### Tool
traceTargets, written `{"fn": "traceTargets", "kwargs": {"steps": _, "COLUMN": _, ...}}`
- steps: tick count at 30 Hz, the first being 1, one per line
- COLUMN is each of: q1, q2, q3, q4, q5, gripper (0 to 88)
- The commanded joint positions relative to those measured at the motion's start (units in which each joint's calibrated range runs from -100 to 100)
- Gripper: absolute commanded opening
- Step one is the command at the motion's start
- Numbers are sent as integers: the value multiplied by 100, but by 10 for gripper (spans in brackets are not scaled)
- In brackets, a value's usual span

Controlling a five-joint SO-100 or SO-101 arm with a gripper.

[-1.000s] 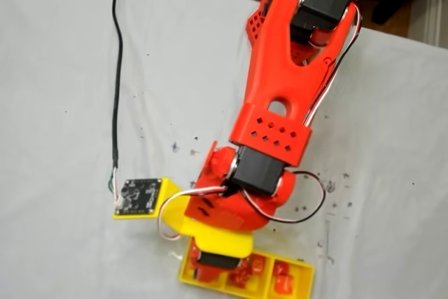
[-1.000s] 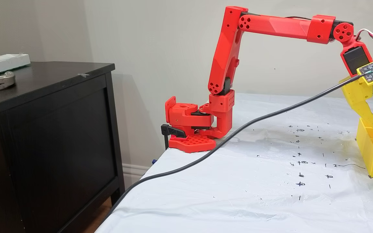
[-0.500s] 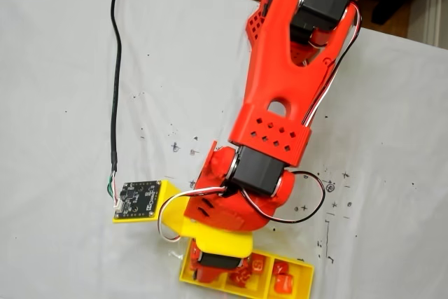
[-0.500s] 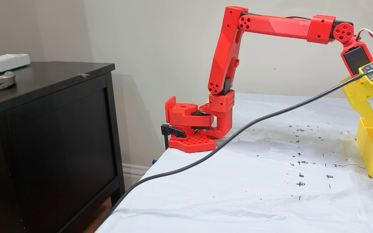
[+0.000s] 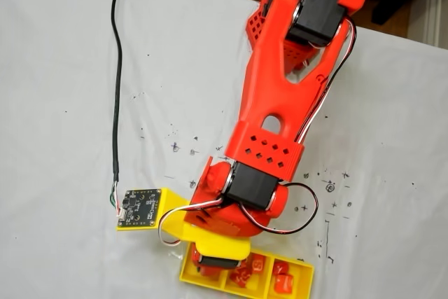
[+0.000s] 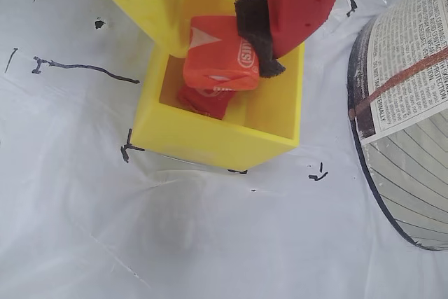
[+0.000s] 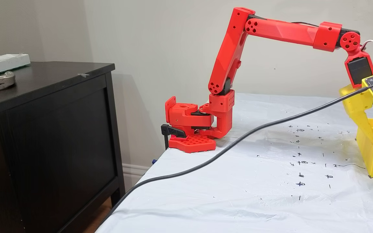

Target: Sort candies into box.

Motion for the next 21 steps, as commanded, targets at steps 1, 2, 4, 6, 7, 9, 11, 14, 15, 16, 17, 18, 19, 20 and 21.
{"fn": "traceTargets", "kwargs": {"steps": 1, "q1": -62, "q2": -471, "q3": -427, "q4": -78, "q5": 15, "gripper": 82}}
{"fn": "traceTargets", "kwargs": {"steps": 2, "q1": -62, "q2": -471, "q3": -427, "q4": -61, "q5": 10, "gripper": 181}}
{"fn": "traceTargets", "kwargs": {"steps": 4, "q1": -62, "q2": -480, "q3": -409, "q4": -61, "q5": 15, "gripper": 286}}
{"fn": "traceTargets", "kwargs": {"steps": 6, "q1": -62, "q2": -514, "q3": -373, "q4": -61, "q5": 20, "gripper": 329}}
{"fn": "traceTargets", "kwargs": {"steps": 7, "q1": -62, "q2": -530, "q3": -355, "q4": -69, "q5": 24, "gripper": 352}}
{"fn": "traceTargets", "kwargs": {"steps": 9, "q1": -43, "q2": -581, "q3": -336, "q4": -28, "q5": 10, "gripper": 438}}
{"fn": "traceTargets", "kwargs": {"steps": 11, "q1": -25, "q2": -615, "q3": -336, "q4": -28, "q5": -10, "gripper": 458}}
{"fn": "traceTargets", "kwargs": {"steps": 14, "q1": -16, "q2": -666, "q3": -336, "q4": -4, "q5": -15, "gripper": 438}}
{"fn": "traceTargets", "kwargs": {"steps": 15, "q1": -7, "q2": -683, "q3": -336, "q4": 4, "q5": -10, "gripper": 426}}
{"fn": "traceTargets", "kwargs": {"steps": 16, "q1": -7, "q2": -700, "q3": -336, "q4": 13, "q5": -10, "gripper": 414}}
{"fn": "traceTargets", "kwargs": {"steps": 17, "q1": 2, "q2": -717, "q3": -336, "q4": 21, "q5": -5, "gripper": 396}}
{"fn": "traceTargets", "kwargs": {"steps": 18, "q1": 11, "q2": -743, "q3": -336, "q4": 29, "q5": 5, "gripper": 373}}
{"fn": "traceTargets", "kwargs": {"steps": 19, "q1": 11, "q2": -759, "q3": -336, "q4": 45, "q5": 10, "gripper": 348}}
{"fn": "traceTargets", "kwargs": {"steps": 20, "q1": 20, "q2": -793, "q3": -336, "q4": 45, "q5": 24, "gripper": 315}}
{"fn": "traceTargets", "kwargs": {"steps": 21, "q1": 38, "q2": -844, "q3": -327, "q4": 45, "q5": 34, "gripper": 285}}
